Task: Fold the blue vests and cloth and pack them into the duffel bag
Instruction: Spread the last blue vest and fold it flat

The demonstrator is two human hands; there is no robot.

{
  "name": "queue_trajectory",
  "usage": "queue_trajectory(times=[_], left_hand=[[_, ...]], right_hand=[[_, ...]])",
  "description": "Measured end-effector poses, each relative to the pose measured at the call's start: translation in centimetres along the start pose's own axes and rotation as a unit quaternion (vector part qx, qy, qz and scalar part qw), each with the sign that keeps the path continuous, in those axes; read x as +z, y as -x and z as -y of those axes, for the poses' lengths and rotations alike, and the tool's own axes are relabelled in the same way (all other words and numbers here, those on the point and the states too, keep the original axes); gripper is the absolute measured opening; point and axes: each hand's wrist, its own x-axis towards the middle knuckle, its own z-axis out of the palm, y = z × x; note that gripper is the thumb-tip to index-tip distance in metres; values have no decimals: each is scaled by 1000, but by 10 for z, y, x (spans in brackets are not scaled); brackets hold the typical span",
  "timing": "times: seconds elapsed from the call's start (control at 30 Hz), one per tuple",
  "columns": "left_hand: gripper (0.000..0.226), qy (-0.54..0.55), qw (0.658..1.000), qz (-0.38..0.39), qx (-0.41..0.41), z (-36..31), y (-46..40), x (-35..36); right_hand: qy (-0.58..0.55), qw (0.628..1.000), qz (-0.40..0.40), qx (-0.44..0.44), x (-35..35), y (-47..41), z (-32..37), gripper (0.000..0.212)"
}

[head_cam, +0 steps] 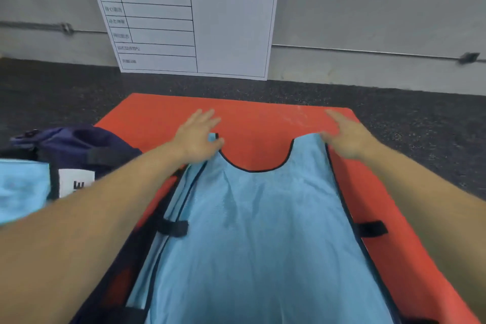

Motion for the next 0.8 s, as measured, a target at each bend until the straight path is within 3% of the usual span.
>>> queue_trajectory(times=[0.13, 0.27, 0.37, 0.5, 0.63, 0.73, 0.8], left_hand=[[57, 55, 998, 5, 40, -32, 55, 62], [60, 14, 1000, 5, 25, -38, 82, 115], [64, -45, 999, -4, -15, -18, 89, 122], [71, -96, 993, -6, -75, 32, 91, 106], [68, -114, 989, 6, -96, 46, 93, 97], [70, -122, 990, -26, -73, 18, 97, 102], [77, -99, 994, -35, -17, -16, 106, 116]], right_hand=[[9, 994, 32, -103, 74, 66, 46, 49], [47, 975, 46, -214, 157, 103, 88, 71], [73, 980, 65, -173, 169, 116, 86, 82], [96, 989, 47, -99, 151, 113, 39, 65], [145, 989, 33, -11, 124, 102, -14, 66], [158, 986, 24, 38, 121, 96, 1, 75], [121, 992, 21, -20, 136, 106, 47, 84]])
